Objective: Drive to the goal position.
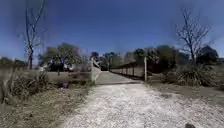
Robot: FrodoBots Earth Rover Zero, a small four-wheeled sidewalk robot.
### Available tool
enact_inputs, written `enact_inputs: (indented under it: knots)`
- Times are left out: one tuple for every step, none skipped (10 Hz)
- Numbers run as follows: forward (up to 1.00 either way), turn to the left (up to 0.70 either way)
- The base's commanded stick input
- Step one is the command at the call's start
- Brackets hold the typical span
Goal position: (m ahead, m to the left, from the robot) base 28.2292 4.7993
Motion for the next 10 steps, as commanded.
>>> enact_inputs:
  knots:
    - [0.7, 0.0]
    - [0.7, 0.0]
    - [0.7, 0.0]
    - [0.7, 0.0]
    - [0.7, 0.0]
    - [0.7, 0.0]
    - [0.7, 0.0]
    - [0.7, 0.0]
    - [0.7, 0.0]
    - [0.7, 0.0]
